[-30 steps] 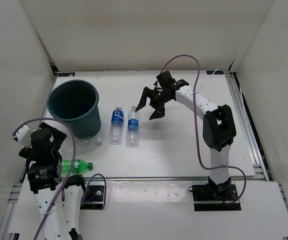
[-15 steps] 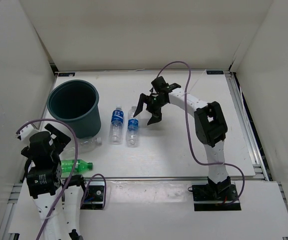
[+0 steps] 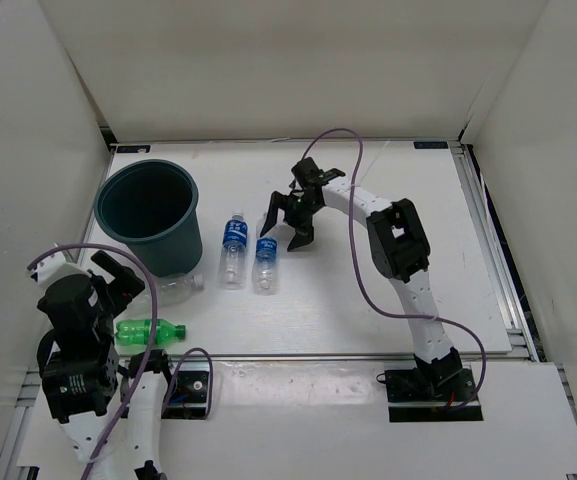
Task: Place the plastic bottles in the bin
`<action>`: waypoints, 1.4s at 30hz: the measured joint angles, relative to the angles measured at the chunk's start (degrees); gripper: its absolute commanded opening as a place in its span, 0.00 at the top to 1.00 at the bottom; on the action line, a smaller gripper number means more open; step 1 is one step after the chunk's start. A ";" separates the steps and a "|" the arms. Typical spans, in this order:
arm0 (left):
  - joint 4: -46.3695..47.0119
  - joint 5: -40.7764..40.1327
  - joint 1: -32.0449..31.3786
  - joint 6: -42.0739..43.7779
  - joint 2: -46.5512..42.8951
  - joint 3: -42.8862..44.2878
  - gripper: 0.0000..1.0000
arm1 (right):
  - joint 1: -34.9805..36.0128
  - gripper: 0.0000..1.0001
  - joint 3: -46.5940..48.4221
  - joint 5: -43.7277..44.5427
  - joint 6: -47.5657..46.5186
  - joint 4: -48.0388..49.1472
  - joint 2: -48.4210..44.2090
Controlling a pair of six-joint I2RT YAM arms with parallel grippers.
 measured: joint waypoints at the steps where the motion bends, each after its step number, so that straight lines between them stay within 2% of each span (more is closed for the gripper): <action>1: -0.57 0.26 0.00 0.09 -0.02 0.63 0.00 | 0.00 0.01 0.24 0.00 -0.02 -0.04 0.61; 4: -2.43 0.35 0.00 0.28 -0.07 2.10 0.00 | 0.04 0.03 1.25 -1.20 0.07 -0.55 1.55; 8: -4.55 0.28 0.00 0.44 -0.15 3.08 0.00 | 0.28 0.11 2.47 -2.01 0.07 -0.90 2.73; 15: -7.04 0.26 0.00 0.28 -0.17 4.37 0.00 | 0.63 0.35 3.26 -3.91 -0.09 0.50 3.69; 16: -7.04 0.26 -0.11 0.09 -0.17 4.35 0.00 | 0.66 0.42 3.26 -4.09 -0.09 0.79 3.69; 18: -6.91 0.26 -0.28 -0.44 -0.20 4.26 0.00 | 0.63 0.50 3.15 -4.31 -0.22 1.05 3.63; 22: -5.42 0.35 -0.48 -1.40 -0.79 2.64 0.00 | 0.07 0.61 0.52 -4.50 -0.66 1.62 2.12; 28: -2.32 0.63 -0.48 -2.36 -1.66 -0.70 0.00 | -1.27 0.71 -1.38 -2.34 -2.75 -0.33 -0.09; 37: 1.20 0.98 -0.48 -3.48 -2.36 -4.28 0.00 | -2.01 0.77 -1.18 0.26 -4.48 -3.72 -3.45; 42: 1.92 1.53 -0.48 -3.50 -2.67 -4.50 0.00 | -1.99 0.83 4.17 0.52 -2.54 -4.72 -7.45</action>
